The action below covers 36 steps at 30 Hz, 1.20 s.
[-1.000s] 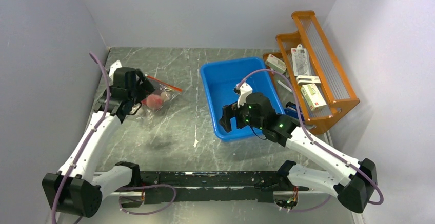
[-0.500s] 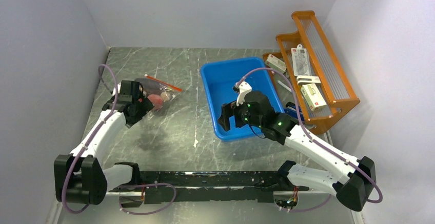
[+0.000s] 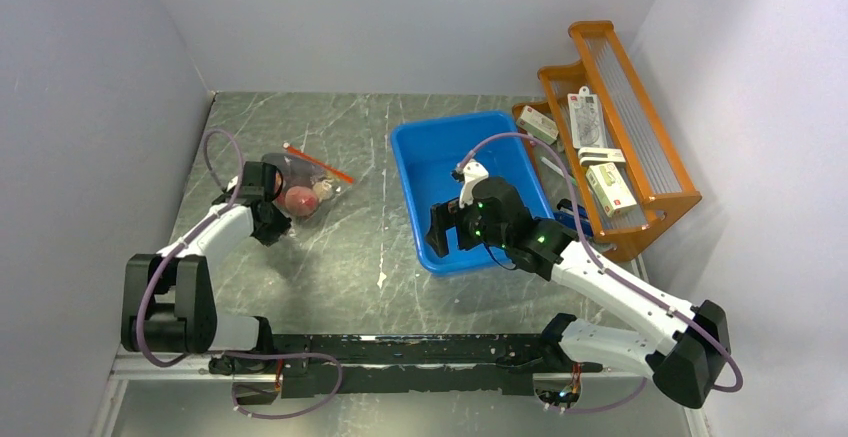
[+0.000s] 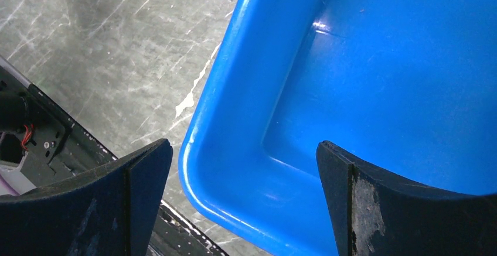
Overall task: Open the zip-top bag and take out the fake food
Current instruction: Move the zipper food storage bag to the center of the board.
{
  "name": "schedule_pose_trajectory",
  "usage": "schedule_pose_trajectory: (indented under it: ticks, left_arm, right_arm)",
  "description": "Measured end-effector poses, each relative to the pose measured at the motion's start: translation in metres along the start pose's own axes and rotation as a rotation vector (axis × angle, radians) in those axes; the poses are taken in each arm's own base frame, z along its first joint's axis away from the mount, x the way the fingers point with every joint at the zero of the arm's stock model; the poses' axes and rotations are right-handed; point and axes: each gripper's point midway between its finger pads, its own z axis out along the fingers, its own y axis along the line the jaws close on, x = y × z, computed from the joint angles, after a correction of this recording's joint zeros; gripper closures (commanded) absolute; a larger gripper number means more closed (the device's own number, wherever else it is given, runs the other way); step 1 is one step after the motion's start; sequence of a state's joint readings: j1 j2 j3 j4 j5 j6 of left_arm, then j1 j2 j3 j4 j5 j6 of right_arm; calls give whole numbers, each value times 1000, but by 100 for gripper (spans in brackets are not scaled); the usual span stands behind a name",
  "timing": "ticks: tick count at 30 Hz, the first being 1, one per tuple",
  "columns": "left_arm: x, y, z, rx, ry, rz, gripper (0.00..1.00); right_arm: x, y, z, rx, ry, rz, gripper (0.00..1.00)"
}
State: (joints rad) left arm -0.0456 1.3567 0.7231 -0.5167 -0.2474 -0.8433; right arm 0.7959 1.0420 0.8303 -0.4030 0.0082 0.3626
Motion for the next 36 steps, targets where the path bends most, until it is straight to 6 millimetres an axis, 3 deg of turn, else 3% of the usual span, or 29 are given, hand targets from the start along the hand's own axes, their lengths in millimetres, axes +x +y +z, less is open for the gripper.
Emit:
schedule_pose_trajectory:
  ticks: [1,2,12,20,25,31,36]
  left_arm:
    - [1,0,1,3,2,2,92]
    - [2,0,1,7,3,0,93]
    - [44,2,-14,164,92,28,93]
    - [114,-33,-66,419,161,199,93]
    - [153,-24,-85,512,229,179,93]
    - [183,-11,-97,530,318,176,83]
    - [183,-9,-114,513,327,205,70]
  right_arm:
    - [0,0,0,0,2,0,4]
    - [0,0,0,0,2,1,4]
    - [-2,5,2,-19,-4,29,5]
    - [-6,16,8,-70,-19,81,5]
    - [-9,27,8,-124,-22,107,6]
    - [-5,44,8,-218,-10,132,8]
    - [-2,55,6,-277,15,158,8]
